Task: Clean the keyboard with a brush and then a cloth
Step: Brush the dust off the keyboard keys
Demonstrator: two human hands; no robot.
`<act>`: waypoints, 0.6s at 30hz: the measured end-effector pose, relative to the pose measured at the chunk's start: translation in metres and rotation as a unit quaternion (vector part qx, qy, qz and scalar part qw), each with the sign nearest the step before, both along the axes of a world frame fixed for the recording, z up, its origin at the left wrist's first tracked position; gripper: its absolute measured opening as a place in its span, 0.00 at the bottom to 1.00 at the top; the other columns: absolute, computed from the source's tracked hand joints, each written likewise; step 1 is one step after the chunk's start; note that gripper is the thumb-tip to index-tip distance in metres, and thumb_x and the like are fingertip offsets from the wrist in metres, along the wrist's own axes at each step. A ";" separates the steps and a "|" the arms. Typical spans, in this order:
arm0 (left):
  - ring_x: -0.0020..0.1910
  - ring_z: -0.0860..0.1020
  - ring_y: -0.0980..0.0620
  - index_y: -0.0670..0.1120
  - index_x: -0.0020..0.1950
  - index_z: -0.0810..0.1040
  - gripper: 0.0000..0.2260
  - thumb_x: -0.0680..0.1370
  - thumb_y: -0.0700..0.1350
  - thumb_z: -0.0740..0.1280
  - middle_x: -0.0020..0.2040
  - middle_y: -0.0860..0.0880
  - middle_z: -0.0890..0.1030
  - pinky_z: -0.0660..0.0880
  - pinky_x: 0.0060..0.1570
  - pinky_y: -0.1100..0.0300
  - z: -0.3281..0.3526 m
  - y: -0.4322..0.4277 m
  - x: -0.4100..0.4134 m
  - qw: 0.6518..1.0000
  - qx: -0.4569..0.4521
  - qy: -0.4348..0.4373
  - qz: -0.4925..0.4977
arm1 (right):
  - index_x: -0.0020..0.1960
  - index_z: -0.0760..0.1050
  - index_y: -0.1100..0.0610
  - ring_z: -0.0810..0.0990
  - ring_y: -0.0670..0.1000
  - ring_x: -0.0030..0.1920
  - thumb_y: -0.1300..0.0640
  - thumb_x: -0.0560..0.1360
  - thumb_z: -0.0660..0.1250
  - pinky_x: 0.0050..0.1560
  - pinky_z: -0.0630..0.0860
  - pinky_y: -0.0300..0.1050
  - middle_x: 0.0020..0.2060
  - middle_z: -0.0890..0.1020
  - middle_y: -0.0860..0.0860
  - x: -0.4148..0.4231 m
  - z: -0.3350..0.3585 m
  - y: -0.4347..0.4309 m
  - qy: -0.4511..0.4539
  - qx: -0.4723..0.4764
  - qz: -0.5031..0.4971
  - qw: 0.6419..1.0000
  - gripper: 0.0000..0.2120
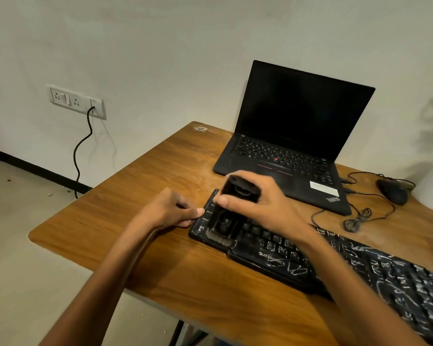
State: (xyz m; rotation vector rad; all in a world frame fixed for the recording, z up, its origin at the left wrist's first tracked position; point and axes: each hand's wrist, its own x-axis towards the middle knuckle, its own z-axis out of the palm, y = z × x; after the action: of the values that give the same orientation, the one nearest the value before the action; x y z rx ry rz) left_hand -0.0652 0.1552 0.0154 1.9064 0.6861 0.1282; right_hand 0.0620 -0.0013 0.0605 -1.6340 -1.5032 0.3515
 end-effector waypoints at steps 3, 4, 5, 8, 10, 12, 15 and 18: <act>0.30 0.75 0.58 0.48 0.37 0.81 0.05 0.71 0.48 0.70 0.31 0.52 0.80 0.72 0.41 0.62 -0.003 0.000 0.001 1.000 0.006 -0.004 0.008 | 0.46 0.77 0.57 0.81 0.49 0.40 0.48 0.69 0.72 0.38 0.77 0.39 0.40 0.81 0.53 0.009 -0.001 -0.013 0.016 -0.061 0.001 0.998 0.13; 0.30 0.75 0.58 0.48 0.36 0.81 0.06 0.70 0.49 0.70 0.31 0.52 0.81 0.73 0.42 0.62 -0.005 0.000 0.001 1.000 0.005 -0.007 0.013 | 0.45 0.77 0.57 0.82 0.49 0.40 0.46 0.67 0.71 0.38 0.77 0.38 0.40 0.81 0.54 0.017 0.003 -0.022 0.022 -0.085 0.002 0.996 0.16; 0.29 0.75 0.59 0.49 0.36 0.81 0.06 0.69 0.50 0.70 0.30 0.52 0.80 0.73 0.42 0.62 -0.005 0.001 0.002 1.000 0.006 -0.009 0.017 | 0.45 0.77 0.59 0.82 0.51 0.41 0.44 0.65 0.70 0.39 0.78 0.39 0.40 0.81 0.55 0.024 0.007 -0.031 0.024 -0.102 0.003 0.994 0.18; 0.28 0.74 0.59 0.49 0.35 0.81 0.06 0.69 0.50 0.70 0.28 0.53 0.80 0.72 0.39 0.63 -0.007 0.001 0.002 1.000 0.002 -0.017 0.017 | 0.46 0.77 0.58 0.83 0.53 0.43 0.44 0.65 0.69 0.45 0.80 0.49 0.41 0.83 0.55 0.033 0.013 -0.041 0.033 -0.076 -0.006 0.997 0.19; 0.27 0.74 0.59 0.47 0.36 0.82 0.06 0.69 0.49 0.70 0.27 0.53 0.79 0.71 0.37 0.64 -0.007 0.001 0.001 1.000 0.008 -0.018 0.012 | 0.46 0.77 0.57 0.83 0.53 0.44 0.45 0.66 0.69 0.45 0.80 0.51 0.42 0.84 0.55 0.026 0.005 -0.031 0.058 -0.040 -0.007 0.997 0.17; 0.26 0.74 0.61 0.46 0.38 0.82 0.07 0.71 0.49 0.70 0.26 0.54 0.79 0.71 0.37 0.65 -0.007 0.000 0.000 1.000 0.022 -0.017 0.009 | 0.46 0.77 0.58 0.83 0.51 0.42 0.46 0.67 0.70 0.43 0.81 0.49 0.41 0.84 0.55 0.018 -0.005 -0.018 0.049 -0.040 -0.021 0.998 0.16; 0.24 0.73 0.64 0.46 0.40 0.82 0.07 0.72 0.49 0.69 0.24 0.56 0.78 0.70 0.37 0.65 -0.006 -0.001 0.000 0.999 0.032 -0.016 0.010 | 0.44 0.76 0.56 0.80 0.42 0.38 0.46 0.68 0.71 0.38 0.76 0.36 0.35 0.80 0.47 0.021 -0.007 -0.009 0.015 0.017 -0.084 0.996 0.14; 0.23 0.72 0.65 0.46 0.40 0.82 0.08 0.72 0.49 0.69 0.23 0.56 0.77 0.70 0.37 0.66 -0.006 -0.001 0.000 0.999 0.040 -0.014 0.004 | 0.46 0.76 0.56 0.79 0.45 0.40 0.47 0.68 0.70 0.40 0.76 0.38 0.38 0.80 0.50 0.022 -0.004 -0.013 0.003 0.058 -0.083 0.995 0.14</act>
State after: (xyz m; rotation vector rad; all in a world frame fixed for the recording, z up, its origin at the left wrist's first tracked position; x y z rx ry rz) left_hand -0.0650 0.1545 0.0092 1.9749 0.6786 0.1894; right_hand 0.0843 -0.0143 0.0570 -1.6493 -1.3469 0.1753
